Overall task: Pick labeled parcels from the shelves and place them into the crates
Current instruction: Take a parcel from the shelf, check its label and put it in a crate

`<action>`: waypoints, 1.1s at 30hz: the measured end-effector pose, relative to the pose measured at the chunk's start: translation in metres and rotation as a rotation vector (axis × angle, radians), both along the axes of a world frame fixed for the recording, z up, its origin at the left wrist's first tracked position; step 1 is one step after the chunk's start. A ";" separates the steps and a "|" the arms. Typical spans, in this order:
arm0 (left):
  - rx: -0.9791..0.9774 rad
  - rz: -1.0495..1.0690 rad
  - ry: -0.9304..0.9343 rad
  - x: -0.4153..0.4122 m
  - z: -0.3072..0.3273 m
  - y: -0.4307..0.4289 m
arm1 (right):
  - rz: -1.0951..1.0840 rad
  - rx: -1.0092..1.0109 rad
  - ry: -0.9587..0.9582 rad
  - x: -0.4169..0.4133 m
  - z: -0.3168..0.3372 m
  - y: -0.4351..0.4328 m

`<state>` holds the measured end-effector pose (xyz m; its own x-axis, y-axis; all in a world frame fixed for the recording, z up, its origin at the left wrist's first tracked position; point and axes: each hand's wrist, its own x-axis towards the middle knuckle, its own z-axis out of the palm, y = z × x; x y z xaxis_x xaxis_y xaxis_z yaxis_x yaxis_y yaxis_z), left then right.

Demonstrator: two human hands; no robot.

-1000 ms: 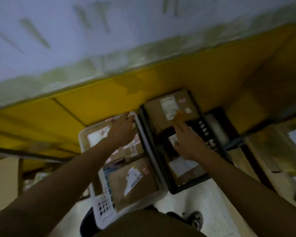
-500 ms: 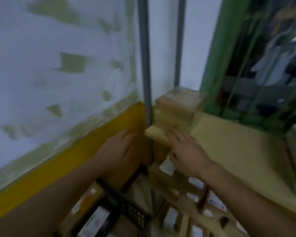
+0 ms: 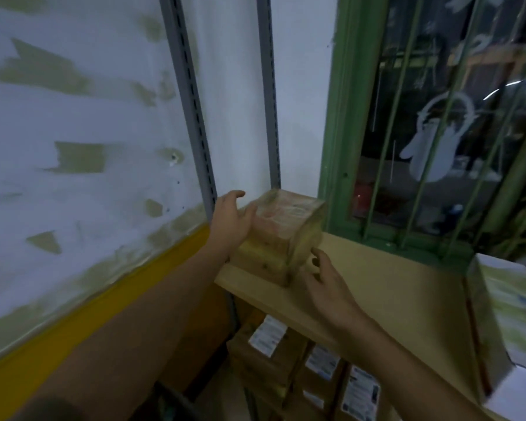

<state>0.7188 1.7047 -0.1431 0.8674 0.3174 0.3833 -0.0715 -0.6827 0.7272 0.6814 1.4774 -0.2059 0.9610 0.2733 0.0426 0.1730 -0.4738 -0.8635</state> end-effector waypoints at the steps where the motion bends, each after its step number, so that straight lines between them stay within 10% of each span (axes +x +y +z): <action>1: -0.094 0.028 0.037 0.002 -0.003 0.000 | -0.034 0.125 0.082 0.004 0.001 0.006; 18: -0.717 -0.113 -0.008 -0.077 -0.054 -0.060 | -0.119 0.766 0.504 0.018 0.000 -0.011; 24: -0.562 -0.216 -0.253 -0.126 -0.049 -0.074 | -0.031 0.959 0.484 0.009 -0.001 -0.040; 33: -0.067 -0.199 -0.123 -0.154 -0.022 -0.086 | 0.102 1.020 0.307 -0.018 0.017 -0.066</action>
<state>0.5650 1.6192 -0.1655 0.8633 0.1735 0.4740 -0.2906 -0.5971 0.7477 0.6637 1.4110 -0.1890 0.9441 0.3247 0.0563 -0.1212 0.5011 -0.8569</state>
